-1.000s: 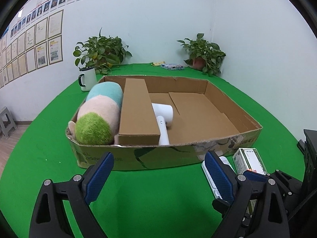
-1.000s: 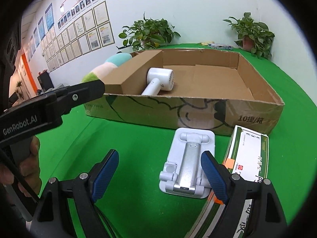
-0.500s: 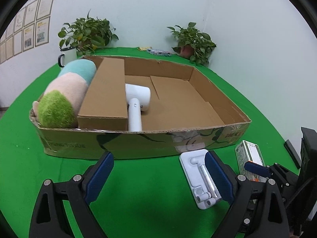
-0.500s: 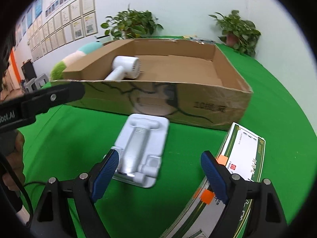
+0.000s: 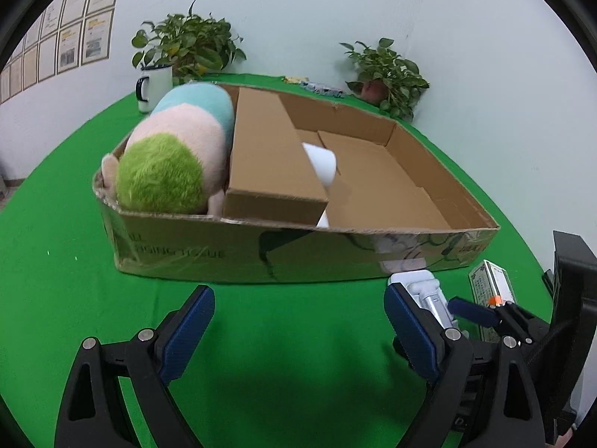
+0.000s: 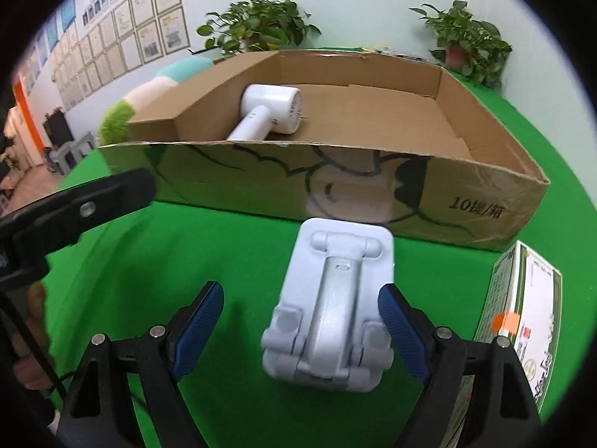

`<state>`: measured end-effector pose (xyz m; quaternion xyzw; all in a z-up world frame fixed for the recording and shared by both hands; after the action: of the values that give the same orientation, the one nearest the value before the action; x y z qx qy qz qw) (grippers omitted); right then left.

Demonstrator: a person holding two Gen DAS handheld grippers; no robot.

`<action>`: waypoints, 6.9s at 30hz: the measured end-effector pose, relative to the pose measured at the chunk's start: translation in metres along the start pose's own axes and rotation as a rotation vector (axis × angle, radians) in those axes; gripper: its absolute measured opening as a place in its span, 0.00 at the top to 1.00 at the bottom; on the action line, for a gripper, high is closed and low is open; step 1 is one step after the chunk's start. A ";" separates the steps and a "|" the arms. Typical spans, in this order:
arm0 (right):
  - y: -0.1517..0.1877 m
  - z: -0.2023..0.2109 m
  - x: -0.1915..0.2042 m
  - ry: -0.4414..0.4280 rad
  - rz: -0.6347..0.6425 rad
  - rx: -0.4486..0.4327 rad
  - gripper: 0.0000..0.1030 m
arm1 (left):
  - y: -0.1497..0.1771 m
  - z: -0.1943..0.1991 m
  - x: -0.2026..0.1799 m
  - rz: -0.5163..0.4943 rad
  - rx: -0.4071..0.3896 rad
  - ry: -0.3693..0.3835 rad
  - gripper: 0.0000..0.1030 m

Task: Organize objects
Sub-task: 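Move the left gripper to the white phone stand and close on it, then lift the phone stand with the left gripper and carry it over the box, then lower the phone stand into the box beside the hair dryer and release, then move the left gripper to the white-green medicine box on the table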

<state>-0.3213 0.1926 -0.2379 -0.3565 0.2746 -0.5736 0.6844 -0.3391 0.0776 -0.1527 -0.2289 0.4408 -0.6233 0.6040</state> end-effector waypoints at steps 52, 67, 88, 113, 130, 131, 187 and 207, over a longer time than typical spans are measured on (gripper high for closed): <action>0.041 0.053 -0.015 -0.135 -0.192 0.044 0.35 | 0.073 -0.033 -0.060 0.364 0.394 0.457 0.67; 0.001 0.087 -0.005 -0.120 -0.138 -0.103 0.36 | 0.008 0.009 -0.081 0.241 0.255 0.506 0.70; -0.119 0.028 -0.032 -0.139 -0.050 -0.108 0.36 | -0.123 -0.075 -0.094 0.166 0.227 0.463 0.70; -0.115 -0.058 -0.062 -0.299 -0.282 0.073 0.36 | -0.110 -0.171 -0.083 0.109 0.422 0.239 0.69; -0.087 -0.089 -0.048 -0.248 -0.312 0.173 0.36 | -0.103 -0.159 -0.056 0.046 0.439 0.112 0.67; -0.087 -0.090 -0.047 -0.242 -0.309 0.176 0.36 | -0.107 -0.152 -0.052 0.047 0.418 0.098 0.66; -0.049 0.081 -0.014 0.087 -0.069 -0.219 0.09 | -0.073 -0.020 0.017 0.065 0.102 -0.107 0.36; -0.031 0.088 -0.024 0.116 -0.083 -0.226 0.09 | -0.051 0.082 -0.068 -0.119 -0.219 -0.039 0.06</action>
<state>-0.2754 0.2285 -0.1615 -0.4088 0.3617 -0.5863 0.5986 -0.2888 0.1144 -0.0518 -0.3312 0.4801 -0.6017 0.5457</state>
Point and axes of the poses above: each gripper's, at about its wrist camera, not at the fingertips, and z roughly against the way its jaws point, x to its left, y to its underside, the point moved 2 cm from there along -z, roughly the way its jaws point, and after that the axes turned 13 degrees about -x, right-handed, at the moved point
